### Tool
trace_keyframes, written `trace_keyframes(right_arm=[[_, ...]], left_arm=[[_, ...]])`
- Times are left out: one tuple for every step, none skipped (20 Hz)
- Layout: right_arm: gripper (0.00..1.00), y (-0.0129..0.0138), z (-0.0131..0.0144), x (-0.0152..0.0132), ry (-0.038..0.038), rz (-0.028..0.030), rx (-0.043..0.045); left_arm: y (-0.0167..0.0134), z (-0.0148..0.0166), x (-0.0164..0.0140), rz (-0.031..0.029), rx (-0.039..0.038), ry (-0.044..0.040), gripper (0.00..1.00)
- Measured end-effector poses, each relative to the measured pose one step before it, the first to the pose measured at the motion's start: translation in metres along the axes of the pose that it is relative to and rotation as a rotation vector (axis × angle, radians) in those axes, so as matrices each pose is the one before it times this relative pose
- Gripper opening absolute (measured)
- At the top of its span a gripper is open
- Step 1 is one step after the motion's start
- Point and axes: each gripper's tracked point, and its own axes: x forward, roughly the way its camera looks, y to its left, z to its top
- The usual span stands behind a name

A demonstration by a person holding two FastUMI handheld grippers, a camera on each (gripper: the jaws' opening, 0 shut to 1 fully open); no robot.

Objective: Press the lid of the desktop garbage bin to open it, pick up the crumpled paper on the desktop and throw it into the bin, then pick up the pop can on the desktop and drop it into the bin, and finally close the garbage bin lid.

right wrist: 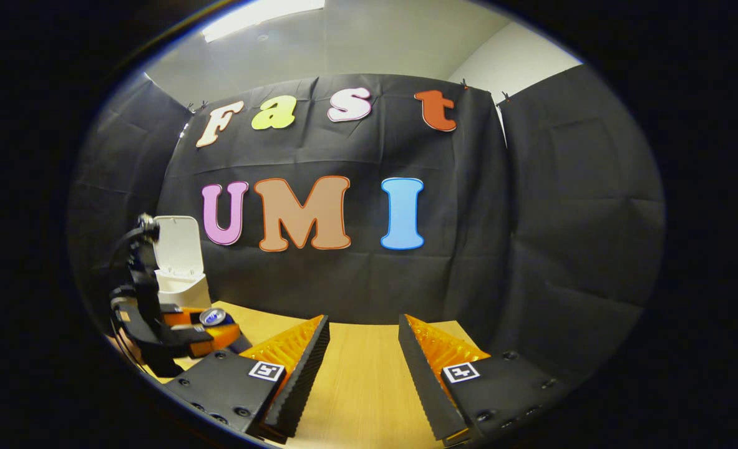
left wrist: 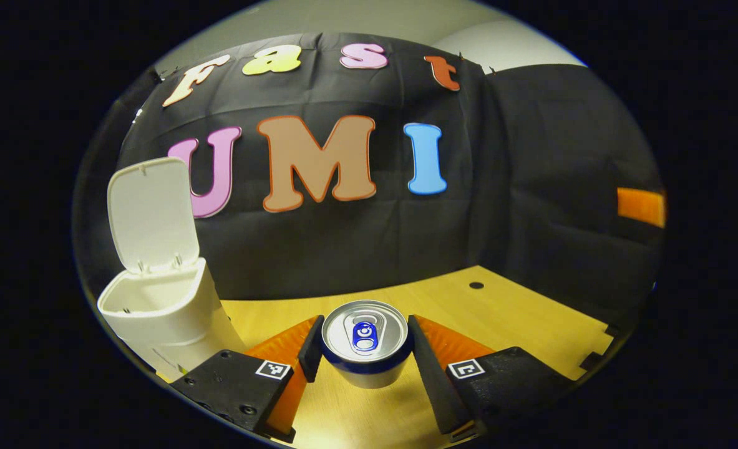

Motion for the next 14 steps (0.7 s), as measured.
trace_keyframes(right_arm=[[0.77,0.00247,0.00023,0.00017,-0.00339,0.00846,0.00422],[0.77,0.00296,0.00061,0.00069,-0.00275,0.00684,0.00201],[0.77,0.00276,0.00011,0.00089,-0.00181,0.00683,0.00148],[0.77,0.00129,0.00024,0.00098,-0.00077,0.00341,0.00221],[0.77,0.00103,-0.00053,-0.00007,0.00012,0.00387,0.00526],[0.77,0.00193,-0.00018,0.00057,0.00017,0.00488,0.00639],[0.78,0.00182,-0.00102,0.00073,0.00057,0.00228,0.00642],[0.78,0.00152,0.00005,0.00090,-0.00006,0.00332,0.00560],[0.78,0.00310,-0.00100,0.00016,0.00113,0.00476,0.00491],[0.78,0.00220,0.00042,0.00121,0.00027,0.00298,0.00211],[0.78,0.00181,-0.00166,0.00026,0.00191,0.00252,0.00019],[0.78,0.00177,-0.00085,-0.00054,0.00186,0.00254,-0.00007],[0.78,0.00224,-0.00025,-0.00041,0.00174,0.00198,0.00055],[0.78,0.00145,-0.00007,0.00002,0.00127,0.00266,0.00003]], left_arm=[[0.00793,0.01703,-0.00380,0.01273,0.00171,-0.02003,0.76],[0.00851,0.01525,-0.00293,0.01408,-0.00258,-0.02750,0.76],[0.00837,0.01853,-0.00224,0.00938,-0.00518,-0.02712,0.76],[0.00604,0.01103,-0.00039,0.00682,-0.00292,-0.01637,0.76],[0.00881,0.01156,-0.00031,0.01408,-0.00180,-0.01540,0.76],[0.01025,0.00948,-0.00085,0.01598,0.00453,-0.01497,0.76],[0.01071,0.00962,0.00017,0.01706,0.00967,-0.00908,0.76],[0.01215,0.00668,0.00018,0.02087,0.01031,-0.01019,0.76],[0.01256,0.00648,0.00059,0.02012,0.00840,-0.00958,0.76],[0.01277,0.00436,-0.00052,0.02465,-0.00102,-0.00831,0.76],[0.01377,0.00580,0.00004,0.02151,-0.00189,-0.00719,0.76],[0.01427,0.00117,0.00123,0.02516,-0.00385,-0.00211,0.76],[0.01495,0.00035,0.00143,0.02381,-0.00323,0.00486,0.76],[0.01518,-0.00125,0.00077,0.02607,0.00130,0.00306,0.76]])
